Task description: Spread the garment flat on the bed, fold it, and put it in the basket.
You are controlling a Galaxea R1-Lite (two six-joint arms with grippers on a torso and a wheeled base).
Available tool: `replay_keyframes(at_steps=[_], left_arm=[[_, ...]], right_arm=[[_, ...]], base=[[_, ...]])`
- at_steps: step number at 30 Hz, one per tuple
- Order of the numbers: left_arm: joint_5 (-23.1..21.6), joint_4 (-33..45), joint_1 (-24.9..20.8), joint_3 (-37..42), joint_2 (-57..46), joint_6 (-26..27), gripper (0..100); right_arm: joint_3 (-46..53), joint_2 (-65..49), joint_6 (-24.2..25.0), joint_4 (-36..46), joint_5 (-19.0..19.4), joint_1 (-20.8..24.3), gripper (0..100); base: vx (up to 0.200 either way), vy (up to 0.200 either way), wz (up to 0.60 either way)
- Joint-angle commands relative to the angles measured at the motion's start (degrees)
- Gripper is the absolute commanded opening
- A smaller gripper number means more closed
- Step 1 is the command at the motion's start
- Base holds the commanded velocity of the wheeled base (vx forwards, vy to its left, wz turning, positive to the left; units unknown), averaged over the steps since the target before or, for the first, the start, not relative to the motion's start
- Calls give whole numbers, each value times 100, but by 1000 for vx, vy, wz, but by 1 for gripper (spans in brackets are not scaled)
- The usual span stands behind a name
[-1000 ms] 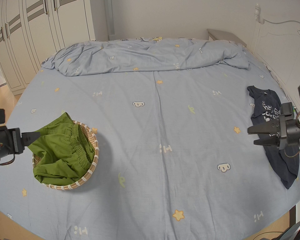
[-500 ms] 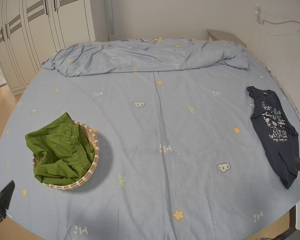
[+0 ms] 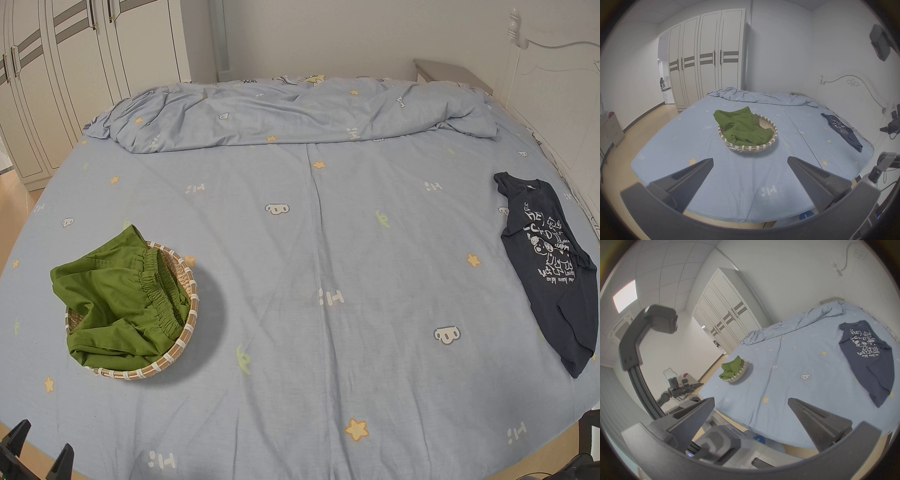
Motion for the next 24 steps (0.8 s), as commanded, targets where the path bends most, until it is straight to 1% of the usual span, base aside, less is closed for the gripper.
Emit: replay_keyframes(at_steps=[1,2,4,5,7,9,10,11,12,15,16,17,22,24], left_arm=[[-395,-67,103,405,-466,28,100],[-412,-67,95,423,-466,36,100],[-403,-102,103,475,-466,89,100],[-395,-181,103,519,-466,151,100],[-360,-577,103,704,-466,256,100],[-201,-1473,103,1117,-466,291,100],[-166,-1587,95,1170,-466,300,100],[-17,-1983,103,1381,-466,344,100],[150,-2352,103,1627,-466,379,100],[150,-2352,103,1627,-466,379,100],[212,-2484,103,1653,-466,335,100],[203,-2475,103,1653,-466,344,100],[62,-2449,95,1653,-466,405,100],[71,-2449,95,1653,-466,405,100]], right_arm=[[845,-673,-666,49,-914,-117,100],[995,-673,-719,22,-1468,-117,100],[1241,-673,-798,-224,-2136,-117,100],[1372,-673,-798,-400,-2382,-117,100],[1698,-673,-789,-821,-2874,-117,100],[2304,-673,-816,-1656,-3630,-117,100],[2401,-673,-824,-1788,-3709,-117,100],[2858,-673,-842,-2439,-3982,-117,100],[3332,-673,-921,-3291,-4122,-117,100],[3332,-673,-921,-3291,-4122,-117,100],[3517,-673,-974,-3555,-4175,-125,100],[3517,-664,-983,-3625,-4166,-125,100],[3517,-664,-1053,-3625,-4131,-125,100],[3517,-664,-1062,-3625,-4131,-125,100]], base=[[0,0,0],[0,0,0],[0,0,0],[0,0,0],[0,0,0],[0,0,0],[0,0,0],[0,0,0],[0,0,0],[0,0,0],[0,0,0],[0,0,0],[0,0,0],[0,0,0]])
